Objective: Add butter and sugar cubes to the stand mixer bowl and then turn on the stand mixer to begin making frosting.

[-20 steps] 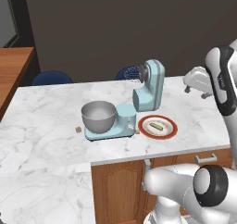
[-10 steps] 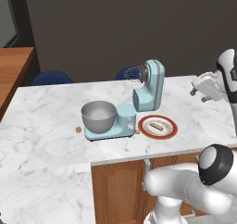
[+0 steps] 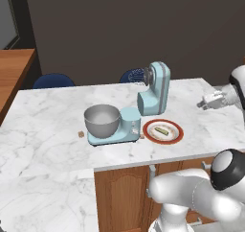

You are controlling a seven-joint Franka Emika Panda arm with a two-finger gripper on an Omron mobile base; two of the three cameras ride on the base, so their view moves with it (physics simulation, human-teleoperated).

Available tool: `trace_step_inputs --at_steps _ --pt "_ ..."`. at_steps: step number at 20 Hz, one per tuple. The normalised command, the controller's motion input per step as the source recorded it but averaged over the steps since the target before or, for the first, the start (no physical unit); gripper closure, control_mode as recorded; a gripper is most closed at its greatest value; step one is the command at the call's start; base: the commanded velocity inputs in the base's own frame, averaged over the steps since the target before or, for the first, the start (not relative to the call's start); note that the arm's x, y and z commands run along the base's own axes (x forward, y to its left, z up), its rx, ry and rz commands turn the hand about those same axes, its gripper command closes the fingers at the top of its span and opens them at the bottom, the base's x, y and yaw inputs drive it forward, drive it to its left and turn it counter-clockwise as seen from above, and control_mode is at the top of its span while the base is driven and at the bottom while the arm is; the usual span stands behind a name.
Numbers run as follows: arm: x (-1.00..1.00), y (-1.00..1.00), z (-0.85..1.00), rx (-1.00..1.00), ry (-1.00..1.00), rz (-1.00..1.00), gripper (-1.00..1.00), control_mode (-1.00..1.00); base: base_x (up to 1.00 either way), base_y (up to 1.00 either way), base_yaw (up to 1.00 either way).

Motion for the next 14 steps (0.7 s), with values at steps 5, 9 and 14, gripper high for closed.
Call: trace_step_inputs --at_steps 5,9,14 --pt "-0.01 0.02 -0.39 0.05 -0.53 0.19 -1.0 -1.0 0.0 0.0 0.0" --pt "0.0 0.16 -0.41 0.01 -0.5 0.15 -1.0 -1.0 0.0 0.0 0.0" --pt "0.01 0.26 -0.26 0.0 -0.38 0.18 -1.0 -1.0 0.0 0.0 0.0"
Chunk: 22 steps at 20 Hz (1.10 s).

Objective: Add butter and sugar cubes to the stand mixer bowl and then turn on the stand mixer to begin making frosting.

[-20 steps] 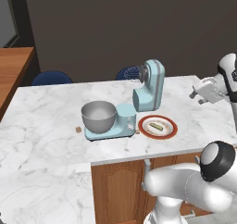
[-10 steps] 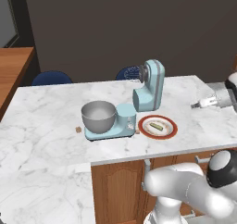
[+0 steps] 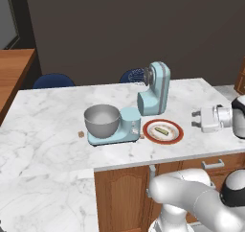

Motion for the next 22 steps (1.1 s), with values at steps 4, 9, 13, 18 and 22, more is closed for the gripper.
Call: trace_step_inputs --at_steps 4,9,13,18,22 --pt "0.11 0.35 -0.2 -0.03 -0.25 0.2 -1.0 -1.0 0.0 0.0 0.0" --pt "0.33 0.14 -0.26 -0.05 -0.08 0.13 -1.0 -1.0 0.0 0.0 0.0" --pt "0.36 0.13 -0.29 -0.05 0.0 0.01 -1.0 -1.0 0.0 0.0 0.0" --pt "0.23 0.1 -0.23 -0.04 0.0 -0.08 -1.0 -1.0 0.0 0.0 0.0" --pt "0.21 0.02 -0.25 -0.03 0.0 -0.17 -1.0 -1.0 0.0 0.0 0.0"
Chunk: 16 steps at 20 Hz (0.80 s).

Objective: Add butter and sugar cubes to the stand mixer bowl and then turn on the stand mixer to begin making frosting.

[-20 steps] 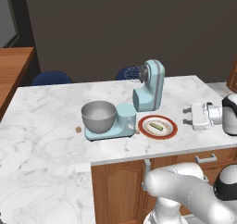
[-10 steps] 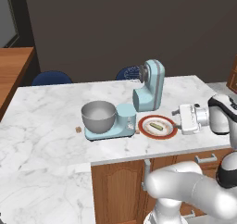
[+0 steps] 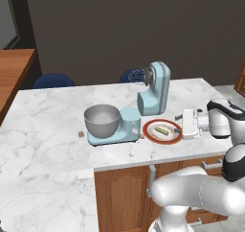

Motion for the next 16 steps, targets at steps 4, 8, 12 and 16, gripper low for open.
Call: trace_step_inputs --at_steps 4,8,12,16 --pt "0.33 0.07 -0.3 -0.04 0.0 -0.19 -1.0 -1.0 0.0 0.0 0.0" --pt "0.3 0.07 -0.31 -0.04 0.0 -0.16 -1.0 -1.0 0.0 0.0 0.0" --pt "0.18 0.05 -0.26 -0.03 0.0 -0.08 -1.0 -1.0 0.0 0.0 0.0" --pt "0.2 0.0 -0.26 -0.03 0.0 -0.05 -1.0 -1.0 0.0 0.0 0.0"
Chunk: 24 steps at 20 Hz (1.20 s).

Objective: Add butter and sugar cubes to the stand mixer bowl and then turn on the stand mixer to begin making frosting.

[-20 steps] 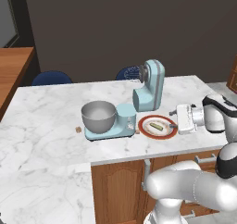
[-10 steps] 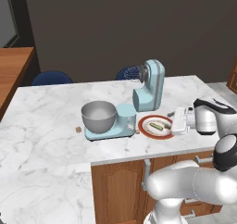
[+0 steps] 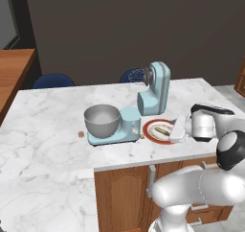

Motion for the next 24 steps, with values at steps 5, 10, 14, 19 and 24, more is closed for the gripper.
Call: trace_step_inputs --at_steps 5,10,14,19,24 --pt "0.28 0.0 -0.29 -0.04 0.0 -0.04 -1.0 -1.0 0.0 0.0 0.0" --pt "0.33 0.0 -0.23 -0.04 0.0 -0.01 -1.0 -1.0 0.0 0.0 0.0" --pt "0.32 -0.02 -0.19 -0.03 0.0 -0.01 -1.0 -1.0 0.0 0.0 0.0" --pt "0.29 -0.09 -0.22 -0.03 0.02 -0.01 -1.0 -1.0 0.0 0.0 0.0" --pt "0.22 -0.21 -0.25 -0.01 0.04 0.0 -1.0 -1.0 0.0 0.0 0.0"
